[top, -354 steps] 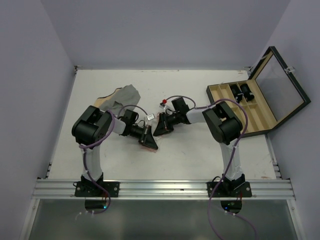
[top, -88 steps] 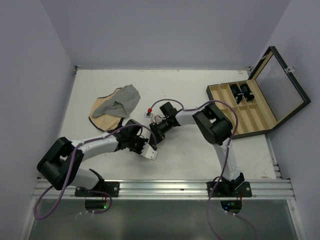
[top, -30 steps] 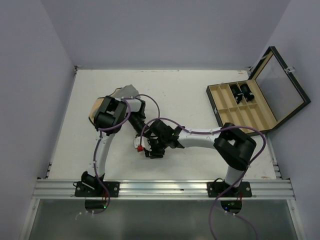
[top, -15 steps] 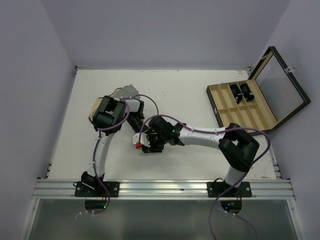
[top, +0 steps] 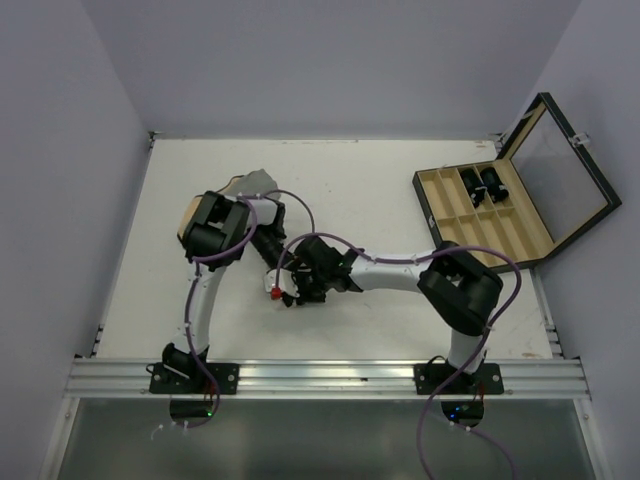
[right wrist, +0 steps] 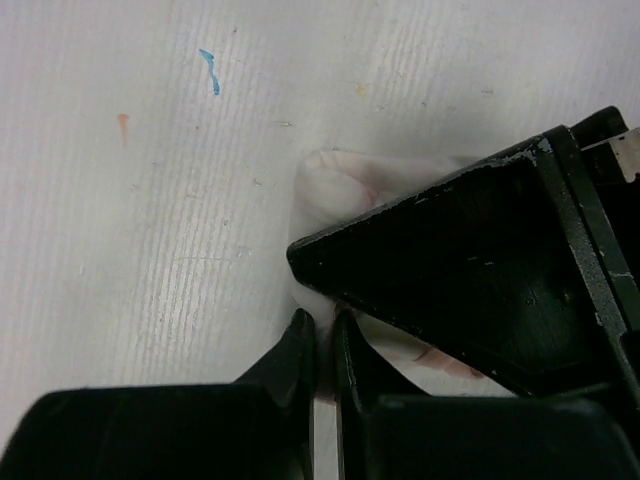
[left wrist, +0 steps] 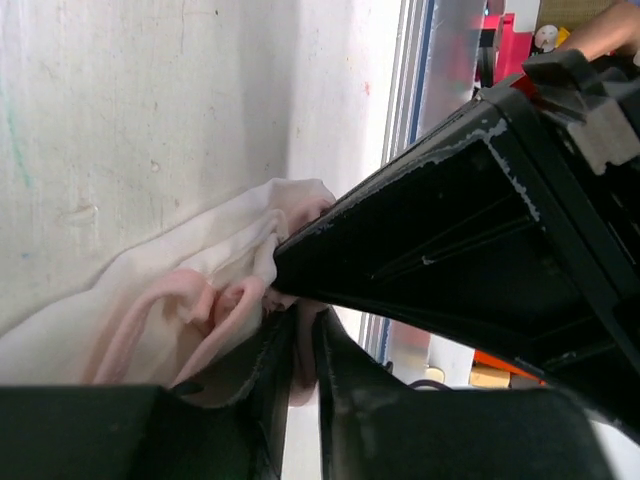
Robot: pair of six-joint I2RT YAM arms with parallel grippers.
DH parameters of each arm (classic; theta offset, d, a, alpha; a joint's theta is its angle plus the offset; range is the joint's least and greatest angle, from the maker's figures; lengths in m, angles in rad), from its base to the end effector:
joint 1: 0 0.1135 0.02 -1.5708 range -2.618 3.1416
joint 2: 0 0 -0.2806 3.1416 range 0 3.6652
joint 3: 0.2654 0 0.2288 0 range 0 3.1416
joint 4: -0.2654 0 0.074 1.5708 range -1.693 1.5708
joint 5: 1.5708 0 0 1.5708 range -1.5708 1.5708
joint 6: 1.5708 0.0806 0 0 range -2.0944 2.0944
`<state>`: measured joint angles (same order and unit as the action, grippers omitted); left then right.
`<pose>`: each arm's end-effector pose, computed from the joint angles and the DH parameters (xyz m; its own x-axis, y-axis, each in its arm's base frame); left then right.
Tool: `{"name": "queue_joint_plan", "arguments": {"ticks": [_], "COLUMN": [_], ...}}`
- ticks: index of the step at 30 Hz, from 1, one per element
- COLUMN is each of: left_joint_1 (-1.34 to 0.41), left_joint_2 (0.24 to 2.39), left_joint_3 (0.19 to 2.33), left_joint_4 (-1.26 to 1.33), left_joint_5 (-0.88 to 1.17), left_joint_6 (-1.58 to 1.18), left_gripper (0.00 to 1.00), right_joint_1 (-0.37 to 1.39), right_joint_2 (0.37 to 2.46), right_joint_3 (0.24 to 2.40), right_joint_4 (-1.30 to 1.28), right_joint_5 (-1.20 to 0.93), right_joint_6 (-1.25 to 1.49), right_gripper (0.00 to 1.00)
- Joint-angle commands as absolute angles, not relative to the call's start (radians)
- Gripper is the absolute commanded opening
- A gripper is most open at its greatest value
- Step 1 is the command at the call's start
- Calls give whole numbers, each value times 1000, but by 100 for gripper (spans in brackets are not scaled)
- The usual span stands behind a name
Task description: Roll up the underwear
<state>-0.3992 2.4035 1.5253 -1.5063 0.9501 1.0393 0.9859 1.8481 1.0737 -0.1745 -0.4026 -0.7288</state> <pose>0.2757 -0.1875 0.0877 -0.5955 0.7954 -0.1133 0.3840 0.1579 -0.9097 0.1851 0.3367 0.1515 0.2600 -0.7171 -0.6467 -0.9651 -0.2143 -0.1504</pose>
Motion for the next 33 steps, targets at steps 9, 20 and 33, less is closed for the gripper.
{"name": "queue_joint_plan", "arguments": {"ticks": [9, 20, 33], "left_joint_1": [-206, -64, -537], "left_joint_2": [1917, 1196, 997], "left_joint_3": [1379, 924, 497], "left_joint_4": [-1126, -610, -302], "left_joint_5": [1054, 791, 408], "left_joint_6": [1002, 919, 1077], "left_gripper": [53, 52, 56], "right_joint_1": [858, 741, 700], "right_joint_2": [1994, 2287, 2496], "right_joint_3": [1183, 1429, 1623], "right_joint_4": [-303, -423, -580], "right_joint_5": [-741, -1040, -1069], "right_joint_6": [-563, -281, -144], "right_gripper": [0, 0, 0]}}
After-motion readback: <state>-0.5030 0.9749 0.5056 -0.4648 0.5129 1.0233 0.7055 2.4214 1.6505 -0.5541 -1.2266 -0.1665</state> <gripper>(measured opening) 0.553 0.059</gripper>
